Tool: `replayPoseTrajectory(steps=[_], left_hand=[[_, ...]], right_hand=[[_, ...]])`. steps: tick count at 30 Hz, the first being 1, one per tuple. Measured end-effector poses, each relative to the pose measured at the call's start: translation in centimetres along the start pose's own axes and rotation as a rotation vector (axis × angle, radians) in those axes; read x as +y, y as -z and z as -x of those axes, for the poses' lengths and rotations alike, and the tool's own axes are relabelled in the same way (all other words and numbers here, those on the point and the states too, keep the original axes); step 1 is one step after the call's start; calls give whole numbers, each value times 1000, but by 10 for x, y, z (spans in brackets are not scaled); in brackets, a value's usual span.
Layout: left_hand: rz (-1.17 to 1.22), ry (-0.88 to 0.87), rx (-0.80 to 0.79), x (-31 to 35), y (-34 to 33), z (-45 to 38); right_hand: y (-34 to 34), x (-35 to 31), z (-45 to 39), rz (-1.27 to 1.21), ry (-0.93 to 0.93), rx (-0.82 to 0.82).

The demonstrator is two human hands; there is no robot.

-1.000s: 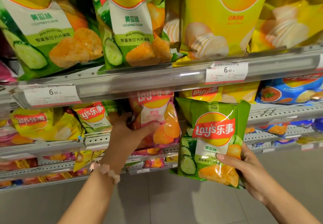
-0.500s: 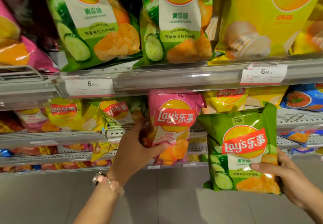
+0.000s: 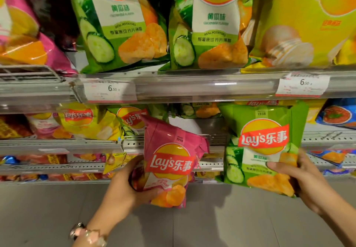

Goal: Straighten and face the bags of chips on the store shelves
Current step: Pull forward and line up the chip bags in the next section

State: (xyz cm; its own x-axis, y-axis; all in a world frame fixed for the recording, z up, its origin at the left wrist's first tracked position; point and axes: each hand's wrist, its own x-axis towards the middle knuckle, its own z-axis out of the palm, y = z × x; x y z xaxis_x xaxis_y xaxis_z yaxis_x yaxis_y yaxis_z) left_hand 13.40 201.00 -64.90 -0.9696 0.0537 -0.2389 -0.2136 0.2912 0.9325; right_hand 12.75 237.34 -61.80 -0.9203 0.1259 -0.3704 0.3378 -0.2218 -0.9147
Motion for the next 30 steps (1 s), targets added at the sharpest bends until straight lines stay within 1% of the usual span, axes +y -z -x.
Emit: replayPoseTrajectory(steps=[4,7,10,11,14,17,20,23,27,30], left_hand=[[77,19,66,-4,8,8],[171,34,116,-6,10,11],[204,34,182,-9,14,13],[209,34,197,-10,16,13],[214,36,240,-10,25,16],[217,42,277,-10,33,19],[235,57,291,-13,40,19],[230,83,318,-20,44,17],[234,77,312,-23,47,21],[254,91,296,-25,49,24]], right_hand=[[-26,-7,-21,24,31,-57],[-43,-5,-35,81,4,-96],[-61,-5,-39,149,9,-140],[-69,-9,-39,126,29,-152],[-85,-19,-51,55,95,-113],[-98,-29,-66,96,160,-63],[-109,-35,-82,146,195,-59],[-119,-30,-96,163,159,-69],[-124,-21,-111,181,100,-25],[-123,-15,-118,278,90,-14]])
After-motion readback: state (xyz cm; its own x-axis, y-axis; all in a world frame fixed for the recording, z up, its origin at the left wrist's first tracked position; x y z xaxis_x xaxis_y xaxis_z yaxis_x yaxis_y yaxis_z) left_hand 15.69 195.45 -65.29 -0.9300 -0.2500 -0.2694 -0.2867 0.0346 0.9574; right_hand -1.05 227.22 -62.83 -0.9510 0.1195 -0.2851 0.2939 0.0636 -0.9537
